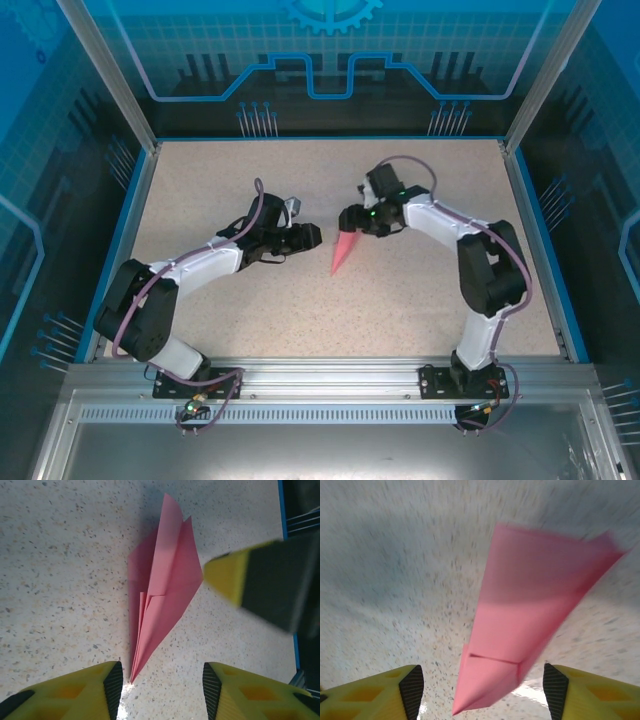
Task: Fold a paper plane with a square sheet of paper (fold left side to right side)
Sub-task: Fold the wing for the fifth time at the center of the table, then move the paper plane to the center of the table.
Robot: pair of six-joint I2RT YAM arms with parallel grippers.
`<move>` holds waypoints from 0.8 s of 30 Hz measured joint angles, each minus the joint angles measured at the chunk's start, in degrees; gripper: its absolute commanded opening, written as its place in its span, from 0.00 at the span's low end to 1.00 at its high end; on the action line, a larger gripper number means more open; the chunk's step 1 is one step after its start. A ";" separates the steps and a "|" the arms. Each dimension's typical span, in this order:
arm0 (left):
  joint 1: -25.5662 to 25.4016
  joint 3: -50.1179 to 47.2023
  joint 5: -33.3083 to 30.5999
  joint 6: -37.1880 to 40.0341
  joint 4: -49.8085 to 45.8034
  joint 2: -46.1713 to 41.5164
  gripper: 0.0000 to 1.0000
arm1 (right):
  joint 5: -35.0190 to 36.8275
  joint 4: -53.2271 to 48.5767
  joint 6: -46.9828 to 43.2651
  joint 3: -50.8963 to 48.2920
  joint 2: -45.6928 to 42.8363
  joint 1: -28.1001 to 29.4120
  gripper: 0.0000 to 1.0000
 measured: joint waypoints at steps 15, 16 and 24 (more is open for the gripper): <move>-0.02 -0.26 -2.93 -1.18 -0.07 -0.11 0.50 | 3.61 1.14 4.13 -1.11 3.98 2.03 0.00; -0.02 -0.26 -3.34 -1.07 -0.26 -0.39 0.50 | 2.78 1.44 3.48 -1.33 3.54 2.03 0.00; 0.00 -0.26 -8.83 0.83 -3.54 -8.81 0.56 | -12.74 9.11 0.48 -7.06 -5.11 0.13 0.00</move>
